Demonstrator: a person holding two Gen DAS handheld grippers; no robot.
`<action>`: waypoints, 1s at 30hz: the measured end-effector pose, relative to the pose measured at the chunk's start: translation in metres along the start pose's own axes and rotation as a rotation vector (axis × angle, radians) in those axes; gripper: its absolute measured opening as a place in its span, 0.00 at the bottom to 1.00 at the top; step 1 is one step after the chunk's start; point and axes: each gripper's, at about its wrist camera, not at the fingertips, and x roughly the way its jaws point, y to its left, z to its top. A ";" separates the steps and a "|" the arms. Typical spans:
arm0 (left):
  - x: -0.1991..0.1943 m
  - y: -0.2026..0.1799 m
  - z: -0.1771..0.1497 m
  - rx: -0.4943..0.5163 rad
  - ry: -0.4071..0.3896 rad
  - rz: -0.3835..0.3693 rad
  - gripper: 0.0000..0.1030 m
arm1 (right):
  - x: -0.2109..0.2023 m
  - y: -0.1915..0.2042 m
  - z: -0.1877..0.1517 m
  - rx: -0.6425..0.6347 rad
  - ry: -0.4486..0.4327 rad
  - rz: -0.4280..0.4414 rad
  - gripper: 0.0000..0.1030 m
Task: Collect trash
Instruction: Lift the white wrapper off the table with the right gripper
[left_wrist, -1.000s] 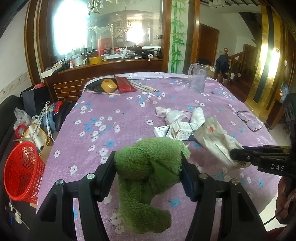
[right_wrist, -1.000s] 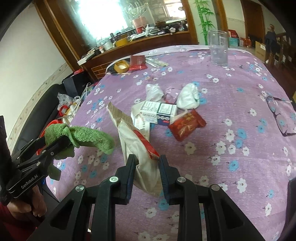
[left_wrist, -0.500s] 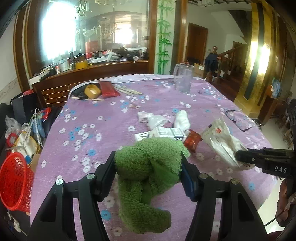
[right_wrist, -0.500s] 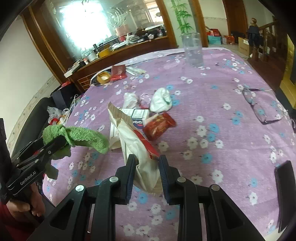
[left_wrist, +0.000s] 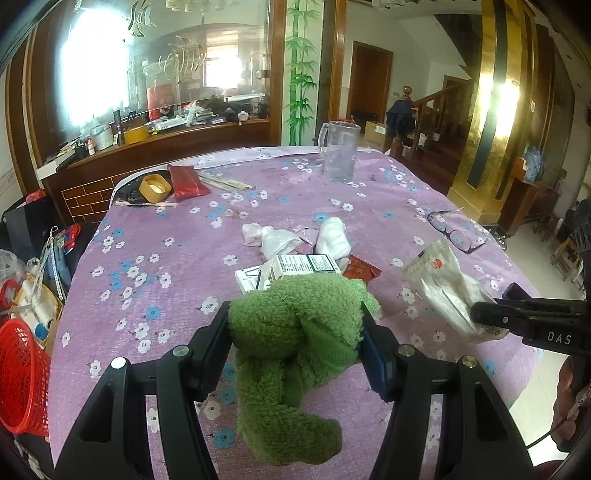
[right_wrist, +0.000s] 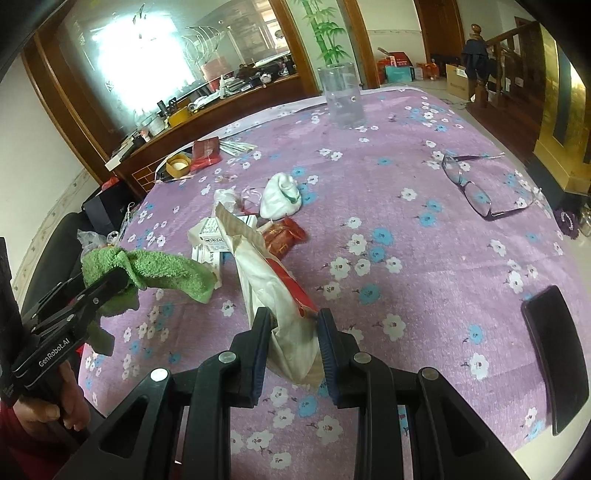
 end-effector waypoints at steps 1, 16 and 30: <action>0.000 0.000 0.000 -0.001 0.000 0.000 0.60 | 0.000 0.000 -0.001 0.001 0.002 0.000 0.27; -0.001 0.015 -0.006 -0.037 0.004 0.017 0.60 | 0.011 0.012 0.001 -0.018 0.027 0.014 0.27; -0.004 0.031 -0.009 -0.062 0.001 0.044 0.60 | 0.024 0.023 0.007 -0.036 0.045 0.031 0.27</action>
